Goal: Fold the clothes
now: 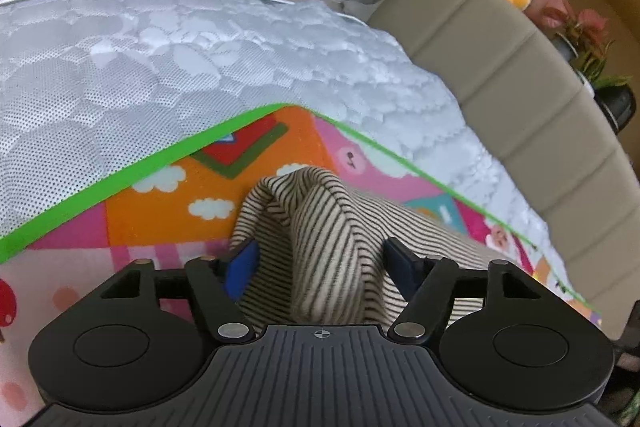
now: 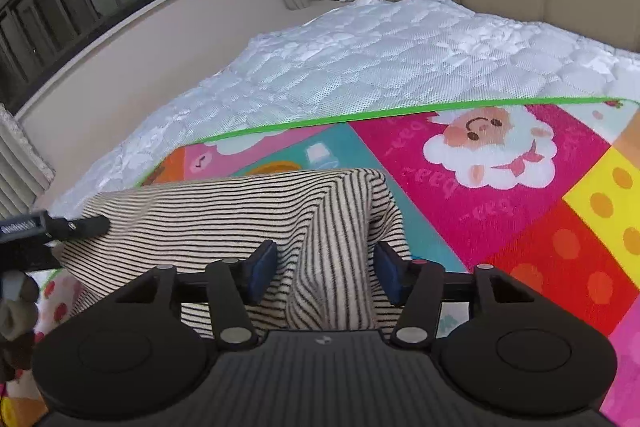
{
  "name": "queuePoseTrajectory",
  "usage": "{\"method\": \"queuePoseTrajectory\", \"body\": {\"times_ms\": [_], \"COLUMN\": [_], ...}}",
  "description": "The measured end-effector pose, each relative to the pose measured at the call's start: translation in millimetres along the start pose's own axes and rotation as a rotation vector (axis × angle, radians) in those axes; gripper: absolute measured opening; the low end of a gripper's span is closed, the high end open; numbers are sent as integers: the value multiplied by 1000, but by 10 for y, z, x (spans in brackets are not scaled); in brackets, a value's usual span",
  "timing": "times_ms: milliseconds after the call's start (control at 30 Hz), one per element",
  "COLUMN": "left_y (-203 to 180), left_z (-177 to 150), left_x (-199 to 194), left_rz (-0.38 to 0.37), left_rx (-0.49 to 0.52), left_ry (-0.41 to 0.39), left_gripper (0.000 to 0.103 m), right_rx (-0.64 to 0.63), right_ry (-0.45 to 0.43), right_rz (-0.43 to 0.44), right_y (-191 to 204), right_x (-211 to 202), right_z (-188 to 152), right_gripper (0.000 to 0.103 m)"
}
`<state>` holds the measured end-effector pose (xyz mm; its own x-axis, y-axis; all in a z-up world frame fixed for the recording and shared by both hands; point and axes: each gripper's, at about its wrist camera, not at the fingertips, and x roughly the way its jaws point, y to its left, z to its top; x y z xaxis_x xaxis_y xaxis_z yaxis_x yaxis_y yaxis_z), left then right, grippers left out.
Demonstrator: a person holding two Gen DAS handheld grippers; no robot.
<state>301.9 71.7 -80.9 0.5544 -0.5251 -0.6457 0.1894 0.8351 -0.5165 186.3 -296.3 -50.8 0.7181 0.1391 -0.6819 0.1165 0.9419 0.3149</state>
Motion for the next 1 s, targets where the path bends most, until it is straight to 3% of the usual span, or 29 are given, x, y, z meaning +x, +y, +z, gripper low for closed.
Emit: {"method": "queuePoseTrajectory", "body": {"times_ms": [100, 267, 467, 600, 700, 767, 833, 933, 1000], "left_y": [-29, -5, -12, -19, -12, -14, -14, 5, 29], "left_z": [-13, -23, -40, -36, -25, -20, 13, 79, 104], "left_x": [13, 78, 92, 85, 60, 24, -56, -159, -129], "left_rz": [25, 41, 45, 42, 28, 4, -41, -105, -110], "left_rx": [37, 46, 46, 36, 28, 27, 10, -41, -79], "left_ry": [15, 59, 68, 65, 48, 34, 3, -48, -54], "left_gripper": [66, 66, 67, 67, 64, 64, 64, 77, 84], "right_rx": [-26, -73, -41, -147, -206, -228, -195, -119, -54], "right_ry": [17, 44, 56, 36, -31, -68, -52, -20, -12], "right_rz": [7, -13, 4, 0, 21, 30, 14, 10, 48], "right_y": [42, 71, 24, 209, 296, 325, 251, 129, 52], "right_x": [48, 147, 245, 356, 352, 349, 354, 324, 292], "right_z": [-24, -49, -84, -18, 105, 185, 198, 158, 123], "right_gripper": [54, 53, 54, 46, 35, 35, 38, 53, 54]}}
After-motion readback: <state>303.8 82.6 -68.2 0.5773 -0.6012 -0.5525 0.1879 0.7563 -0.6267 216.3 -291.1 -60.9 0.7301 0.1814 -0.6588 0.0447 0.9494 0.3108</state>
